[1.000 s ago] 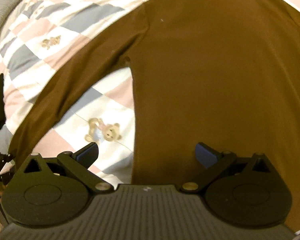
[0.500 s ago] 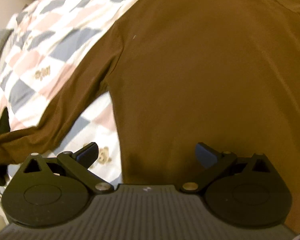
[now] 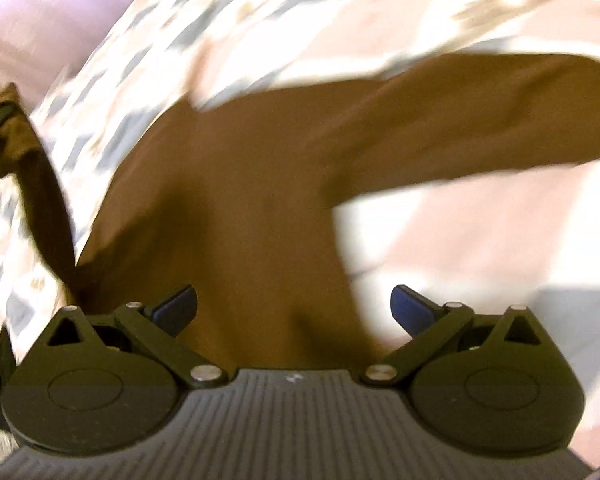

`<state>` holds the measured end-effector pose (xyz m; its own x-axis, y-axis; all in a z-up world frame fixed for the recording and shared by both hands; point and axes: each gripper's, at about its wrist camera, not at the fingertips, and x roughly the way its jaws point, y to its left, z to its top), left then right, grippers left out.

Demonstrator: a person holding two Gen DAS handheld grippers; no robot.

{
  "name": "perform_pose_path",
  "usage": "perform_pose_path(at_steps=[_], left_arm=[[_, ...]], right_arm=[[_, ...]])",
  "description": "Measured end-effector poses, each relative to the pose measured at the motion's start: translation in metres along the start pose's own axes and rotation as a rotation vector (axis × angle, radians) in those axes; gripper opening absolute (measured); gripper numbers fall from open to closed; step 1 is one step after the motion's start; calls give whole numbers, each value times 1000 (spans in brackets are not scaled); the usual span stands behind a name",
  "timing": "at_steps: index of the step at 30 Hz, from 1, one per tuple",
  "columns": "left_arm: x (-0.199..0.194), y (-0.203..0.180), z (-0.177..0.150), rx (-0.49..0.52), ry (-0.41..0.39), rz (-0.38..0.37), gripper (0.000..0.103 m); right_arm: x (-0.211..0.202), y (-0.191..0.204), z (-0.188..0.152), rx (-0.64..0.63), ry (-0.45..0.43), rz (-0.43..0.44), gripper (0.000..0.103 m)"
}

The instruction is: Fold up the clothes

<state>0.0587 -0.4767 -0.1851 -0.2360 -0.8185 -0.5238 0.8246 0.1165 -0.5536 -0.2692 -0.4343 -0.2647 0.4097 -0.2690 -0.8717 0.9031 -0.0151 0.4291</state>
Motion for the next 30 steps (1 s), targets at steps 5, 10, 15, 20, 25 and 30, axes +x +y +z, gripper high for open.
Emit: perform_pose_path(at_steps=[5,10,15,20,25,30], left_arm=[[93,-57,-40,2,98,-27,2],[136,-49,-74,22,199,56,3],[123,8,-78,-23,248,93,5],[98,81,-70,3,312,162,13],[86,129,-69,29,416,195,27],[85,121,-70,95,425,142,23]], right_arm=[[-22,-95,24,92,0,-100,102],[-17,-130,20,129,50,-93,102],[-6,-125,14,128,85,-58,102],[6,-116,5,159,69,-58,102],[15,-108,-6,206,51,-65,102],[18,-78,-9,104,-7,-25,101]])
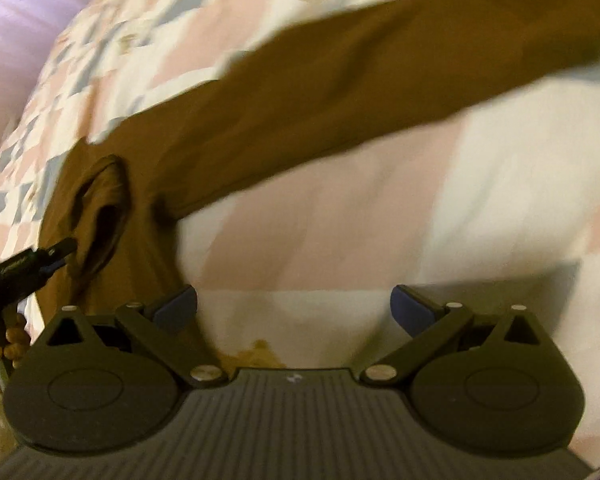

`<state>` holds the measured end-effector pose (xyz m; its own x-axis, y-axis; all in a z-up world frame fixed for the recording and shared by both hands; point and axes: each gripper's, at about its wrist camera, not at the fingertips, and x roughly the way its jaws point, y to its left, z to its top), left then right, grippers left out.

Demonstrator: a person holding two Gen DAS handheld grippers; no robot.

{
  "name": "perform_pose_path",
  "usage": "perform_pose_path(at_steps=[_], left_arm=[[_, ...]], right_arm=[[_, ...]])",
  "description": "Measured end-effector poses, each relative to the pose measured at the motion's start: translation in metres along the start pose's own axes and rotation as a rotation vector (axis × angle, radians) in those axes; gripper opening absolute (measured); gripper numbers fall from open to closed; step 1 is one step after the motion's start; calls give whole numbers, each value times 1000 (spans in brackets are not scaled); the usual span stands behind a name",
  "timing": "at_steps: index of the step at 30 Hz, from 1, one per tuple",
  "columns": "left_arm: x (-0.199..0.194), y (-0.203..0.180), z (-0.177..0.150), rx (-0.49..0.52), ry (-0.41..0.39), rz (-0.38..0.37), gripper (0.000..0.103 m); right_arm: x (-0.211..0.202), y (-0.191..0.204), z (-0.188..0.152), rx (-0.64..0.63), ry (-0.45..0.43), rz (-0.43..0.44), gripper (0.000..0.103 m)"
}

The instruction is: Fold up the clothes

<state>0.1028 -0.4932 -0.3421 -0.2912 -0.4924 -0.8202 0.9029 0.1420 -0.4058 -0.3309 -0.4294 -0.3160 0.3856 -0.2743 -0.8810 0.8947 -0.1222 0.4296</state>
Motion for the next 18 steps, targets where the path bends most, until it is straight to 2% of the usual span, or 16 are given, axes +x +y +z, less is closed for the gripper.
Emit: perform_pose_path(at_steps=[1,2,3,5,8,12,15,16,18], left_arm=[[-2,-2,-1,0,-11,-22,8],[-7,-5,-1,-10,-22,-43,1],[-13,-8,-1,-25,-38,-69,1],[-30,-23,0,-28,-97,-130,1],[-49,-55,2,-21,-157,-231,2],[-36,-107,6,-22,-170,-320,2],[-15,-149,7,0,-159,-341,2],[-9,-161,6,18,-154,-326,2],[8,-174,1,2,-127,-312,3]], right_arm=[[-1,10,2,-55,-27,35,99],[-1,22,5,-120,-55,68,94],[0,35,10,-188,-85,95,92],[3,60,24,-311,-124,143,77],[8,81,50,-361,-143,178,57],[-2,80,91,-264,-205,218,59],[-15,68,117,-197,-242,216,75],[-15,61,126,-160,-227,234,81],[-9,48,148,-69,-160,297,82]])
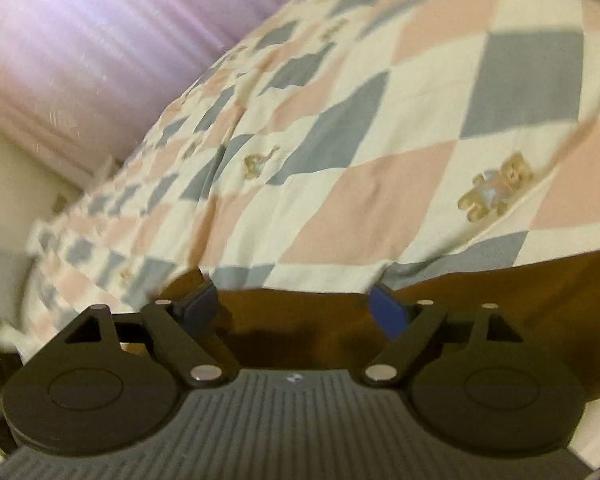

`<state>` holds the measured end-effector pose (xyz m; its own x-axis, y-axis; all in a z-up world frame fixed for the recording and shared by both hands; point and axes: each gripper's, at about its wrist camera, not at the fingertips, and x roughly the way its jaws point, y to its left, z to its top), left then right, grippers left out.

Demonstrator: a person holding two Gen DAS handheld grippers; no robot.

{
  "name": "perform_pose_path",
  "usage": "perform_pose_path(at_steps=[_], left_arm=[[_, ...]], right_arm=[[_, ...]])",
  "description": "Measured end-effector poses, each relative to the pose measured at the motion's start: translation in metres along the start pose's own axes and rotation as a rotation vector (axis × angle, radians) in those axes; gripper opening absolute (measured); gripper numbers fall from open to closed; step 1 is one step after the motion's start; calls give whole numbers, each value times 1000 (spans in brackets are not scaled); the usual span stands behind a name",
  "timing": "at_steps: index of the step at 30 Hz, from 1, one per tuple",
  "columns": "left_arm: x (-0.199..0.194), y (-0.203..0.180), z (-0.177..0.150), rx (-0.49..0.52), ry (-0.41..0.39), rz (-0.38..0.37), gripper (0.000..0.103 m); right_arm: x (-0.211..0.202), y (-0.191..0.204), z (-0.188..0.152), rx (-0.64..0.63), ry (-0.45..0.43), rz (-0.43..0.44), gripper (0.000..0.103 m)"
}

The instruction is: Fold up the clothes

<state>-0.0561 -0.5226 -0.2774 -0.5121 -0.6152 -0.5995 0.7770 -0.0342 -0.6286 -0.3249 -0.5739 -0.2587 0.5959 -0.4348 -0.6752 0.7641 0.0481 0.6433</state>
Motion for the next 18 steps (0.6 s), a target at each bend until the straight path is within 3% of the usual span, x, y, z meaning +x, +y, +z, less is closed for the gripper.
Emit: perform_pose_path(at_steps=[4,6,8,12,18], left_arm=[[31,7,-25,-52,68,61,3],[39,11,-37,-70,93,80,3],[39,12,-44,-86,92,86,3],[35,11,-50,-104,81,94,3],[30,10,-52,-122,65,93,3]], right_arm=[[44,-15,36,156,212,159,81],[81,-2,48,82,354,185,81],[120,17,52,-53,488,182,66],[186,54,38,-317,754,175,59],[231,76,11,-503,929,131,57]])
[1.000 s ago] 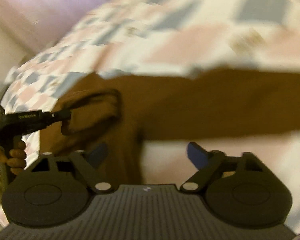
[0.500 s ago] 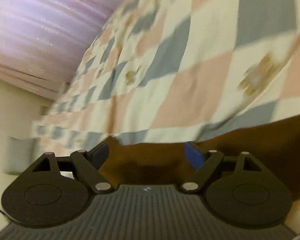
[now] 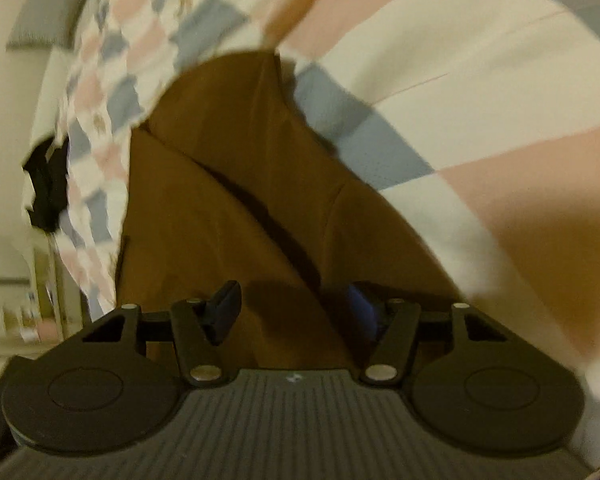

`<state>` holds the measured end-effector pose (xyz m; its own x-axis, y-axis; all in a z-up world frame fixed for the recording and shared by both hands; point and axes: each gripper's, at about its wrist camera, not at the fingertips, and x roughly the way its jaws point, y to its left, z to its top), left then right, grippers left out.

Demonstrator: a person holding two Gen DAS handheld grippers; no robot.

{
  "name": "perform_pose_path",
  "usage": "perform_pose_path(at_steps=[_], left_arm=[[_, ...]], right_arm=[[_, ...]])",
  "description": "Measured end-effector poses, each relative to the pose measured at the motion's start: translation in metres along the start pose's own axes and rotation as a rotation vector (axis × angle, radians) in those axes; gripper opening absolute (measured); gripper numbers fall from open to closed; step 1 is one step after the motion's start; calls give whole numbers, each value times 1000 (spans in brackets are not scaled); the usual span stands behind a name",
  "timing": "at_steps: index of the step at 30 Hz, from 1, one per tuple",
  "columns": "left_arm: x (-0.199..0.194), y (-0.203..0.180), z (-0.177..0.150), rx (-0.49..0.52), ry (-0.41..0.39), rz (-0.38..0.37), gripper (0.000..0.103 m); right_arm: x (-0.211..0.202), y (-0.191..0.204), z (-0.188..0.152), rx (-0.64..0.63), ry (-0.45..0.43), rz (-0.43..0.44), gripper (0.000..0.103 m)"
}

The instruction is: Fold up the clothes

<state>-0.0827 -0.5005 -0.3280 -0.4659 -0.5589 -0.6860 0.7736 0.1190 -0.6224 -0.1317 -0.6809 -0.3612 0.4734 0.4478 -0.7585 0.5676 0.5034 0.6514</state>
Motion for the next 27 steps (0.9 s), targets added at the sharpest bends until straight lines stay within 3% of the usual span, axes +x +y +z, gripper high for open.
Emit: perform_pose_path(at_steps=[1,2,3,4,5,9,15,18,19,24,27], left_arm=[[0,1,0,-5,-2,-1,3],[1,2,1,-10,-3,-2,3],[0,4,1,-17,-4,-4,3],[1,5,1,-24,-5,-6,3],[2,7,3,-31,-8,-10,3],[7,10,11,-53,-21,-38,3],[30,9,23,-68,-9,-68,4],[41,8,27,-70,1,-79,4],[42,8,26,-66,3,-82,4],[45,11,19,-69,14,-61,4],[44,7,18,-46,10,-16,6]], right_arm=[[5,-1,3,-5,23,4,54],[9,-2,4,-10,43,18,35],[11,-3,6,-15,57,31,26],[9,-4,7,-19,66,43,9],[6,-4,10,-26,68,62,6],[-13,-1,24,-73,29,99,6],[-28,-2,39,-110,-20,41,4],[-31,-7,41,-112,-27,16,22],[-33,-11,39,-110,-19,33,42],[-14,-17,35,-153,110,1,38],[-17,-26,35,-133,109,6,37]])
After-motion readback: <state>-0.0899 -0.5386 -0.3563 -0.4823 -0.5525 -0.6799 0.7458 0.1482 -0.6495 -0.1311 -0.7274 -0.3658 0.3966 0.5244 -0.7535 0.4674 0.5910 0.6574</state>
